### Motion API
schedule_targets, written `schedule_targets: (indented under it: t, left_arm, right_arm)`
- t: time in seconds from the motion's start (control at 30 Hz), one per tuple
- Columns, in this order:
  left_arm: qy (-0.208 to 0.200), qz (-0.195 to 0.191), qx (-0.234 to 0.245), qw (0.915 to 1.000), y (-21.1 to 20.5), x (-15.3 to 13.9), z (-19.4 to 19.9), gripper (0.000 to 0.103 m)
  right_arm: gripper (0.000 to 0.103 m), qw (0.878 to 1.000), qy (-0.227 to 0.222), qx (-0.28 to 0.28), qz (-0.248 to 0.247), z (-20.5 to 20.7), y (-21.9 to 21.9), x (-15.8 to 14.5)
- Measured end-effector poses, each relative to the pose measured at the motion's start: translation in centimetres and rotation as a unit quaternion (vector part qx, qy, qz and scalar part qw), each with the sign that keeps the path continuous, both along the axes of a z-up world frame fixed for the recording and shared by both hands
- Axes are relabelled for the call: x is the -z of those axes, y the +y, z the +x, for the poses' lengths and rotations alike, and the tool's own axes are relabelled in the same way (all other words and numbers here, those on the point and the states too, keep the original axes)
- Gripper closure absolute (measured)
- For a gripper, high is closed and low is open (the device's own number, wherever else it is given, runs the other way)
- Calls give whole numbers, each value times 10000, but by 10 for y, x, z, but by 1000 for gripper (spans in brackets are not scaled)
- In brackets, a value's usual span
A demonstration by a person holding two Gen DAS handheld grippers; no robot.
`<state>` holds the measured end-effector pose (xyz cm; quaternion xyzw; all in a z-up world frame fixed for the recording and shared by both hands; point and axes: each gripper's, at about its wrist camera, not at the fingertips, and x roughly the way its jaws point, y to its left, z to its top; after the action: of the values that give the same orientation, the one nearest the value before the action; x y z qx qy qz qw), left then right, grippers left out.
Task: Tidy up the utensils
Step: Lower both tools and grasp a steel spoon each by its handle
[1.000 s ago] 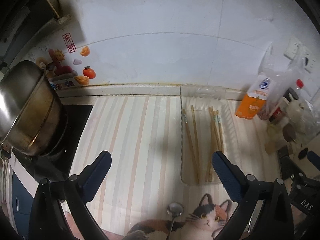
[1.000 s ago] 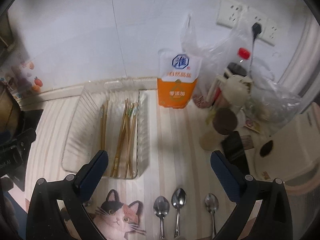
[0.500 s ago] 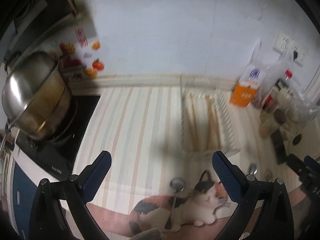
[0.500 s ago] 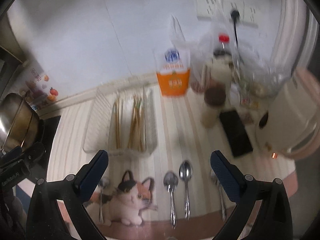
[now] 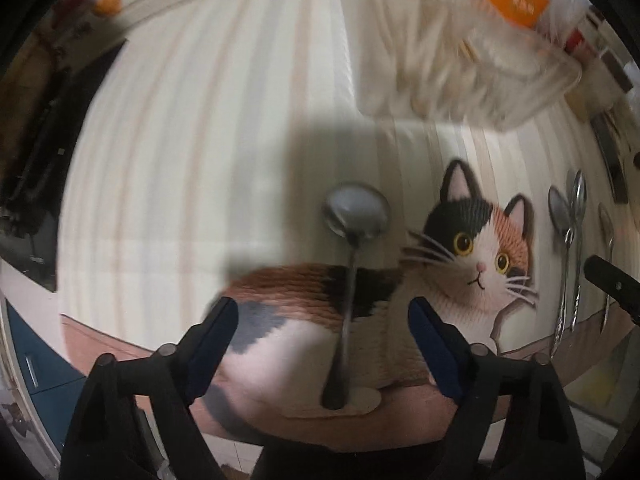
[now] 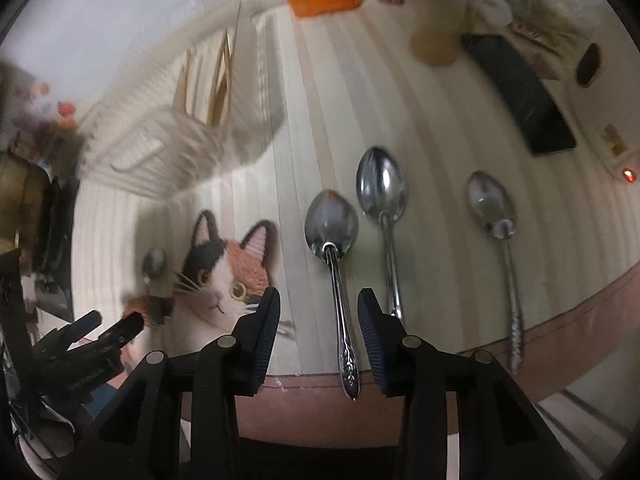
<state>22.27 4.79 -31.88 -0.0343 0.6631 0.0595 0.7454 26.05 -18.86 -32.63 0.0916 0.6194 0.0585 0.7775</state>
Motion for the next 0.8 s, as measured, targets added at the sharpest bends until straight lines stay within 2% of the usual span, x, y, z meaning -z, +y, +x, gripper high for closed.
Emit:
schedule_targets:
  t: [0.1, 0.2, 0.23, 0.3, 0.33, 0.43, 0.47, 0.5, 0.67, 0.8]
  left_arm:
    - [32, 16, 57, 10000, -5, 8, 3, 27]
    - [81, 14, 92, 9999, -9, 15, 7, 40]
    - [101, -8, 84, 9999, -9, 17, 8, 48]
    - [65, -90, 37, 9999, -8, 18, 9, 54]
    - [55, -151, 44, 9999, -9, 19, 8, 60]
    - [8, -166, 91, 9998, -6, 18, 7, 81]
    - [10, -177, 105, 9998, -6, 16, 7, 91]
    - [16, -185, 111, 9998, -7, 16, 7, 96]
    - [93, -319, 19, 9994, -7, 11, 8, 100]
    - [129, -417, -58, 9990, 3, 8, 0, 100]
  right_arm:
    - [61, 9995, 90, -99, -301, 10, 8, 14]
    - [61, 9985, 154, -204, -483, 14, 15, 25]
    - [62, 9982, 169, -242, -530, 15, 17, 28]
    - [72, 9969, 119, -337, -697, 15, 22, 31]
    - [81, 9962, 121, -388, -774, 15, 25, 33]
    - [94, 9944, 85, -443, -957, 15, 30, 35]
    - [96, 9944, 89, -459, -948, 14, 31, 35]
    - [96, 9947, 106, -471, -913, 14, 32, 35]
    - [96, 9945, 300, -674, -742, -2, 42, 38]
    - [96, 9926, 281, -830, -835, -13, 52, 40]
